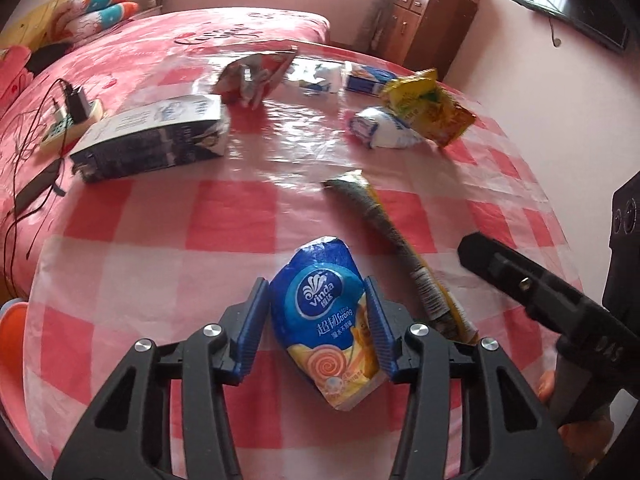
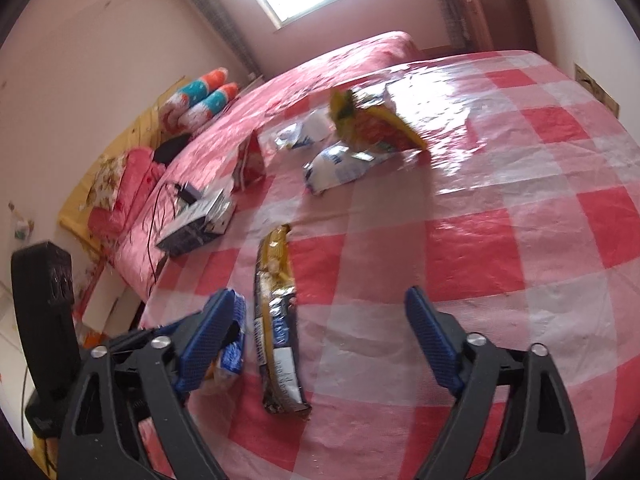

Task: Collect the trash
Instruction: 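Grasp the gold snack wrapper with the right tool while the left tool holds the tissue pack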

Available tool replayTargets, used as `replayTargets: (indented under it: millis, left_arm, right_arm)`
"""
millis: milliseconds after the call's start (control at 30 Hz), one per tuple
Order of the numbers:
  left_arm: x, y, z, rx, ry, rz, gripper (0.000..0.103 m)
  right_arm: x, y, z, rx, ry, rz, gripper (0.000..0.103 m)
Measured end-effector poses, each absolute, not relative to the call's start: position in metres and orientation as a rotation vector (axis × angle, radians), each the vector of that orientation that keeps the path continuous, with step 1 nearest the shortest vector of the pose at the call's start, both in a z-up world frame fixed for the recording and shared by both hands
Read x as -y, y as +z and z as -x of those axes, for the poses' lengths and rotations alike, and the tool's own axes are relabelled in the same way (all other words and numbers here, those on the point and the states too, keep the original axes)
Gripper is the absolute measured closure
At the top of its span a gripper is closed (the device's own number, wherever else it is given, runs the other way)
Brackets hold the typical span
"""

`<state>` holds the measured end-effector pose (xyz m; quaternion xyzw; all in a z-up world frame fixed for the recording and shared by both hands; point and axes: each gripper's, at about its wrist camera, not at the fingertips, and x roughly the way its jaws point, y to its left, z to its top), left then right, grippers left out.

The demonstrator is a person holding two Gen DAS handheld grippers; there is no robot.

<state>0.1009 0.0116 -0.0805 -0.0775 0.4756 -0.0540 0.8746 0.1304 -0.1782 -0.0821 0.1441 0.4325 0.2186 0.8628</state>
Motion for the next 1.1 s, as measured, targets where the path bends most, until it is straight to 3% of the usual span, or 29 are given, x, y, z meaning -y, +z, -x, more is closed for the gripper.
replayTargets:
  millis: [133, 233, 600, 700, 1100]
  left_arm:
    - [-0.027, -0.079, -0.098, -0.992, -0.095, 0.192, 0.054]
    - [-0.036, -0.079, -0.094, -0.985, -0.088, 0.204, 0.054]
    - [-0.057, -0.075, -0.08, -0.951, -0.107, 0.214, 0.054]
    - [-0.064, -0.073, -0.074, -0.941, -0.117, 0.216, 0.054]
    - [-0.095, -0.075, -0.05, -0.925, -0.153, 0.258, 0.054]
  right_arm:
    - [0.162, -0.083, -0.129, -0.909, 0.47, -0.217, 0.029]
    - [0.151, -0.085, -0.127, -0.921, 0.468, -0.153, 0.047]
    - [0.128, -0.087, -0.123, -0.922, 0.461, -0.005, 0.064]
    - [0.12, -0.087, -0.12, -0.921, 0.456, 0.051, 0.077]
    - [0.115, -0.089, -0.119, -0.915, 0.433, 0.095, 0.079]
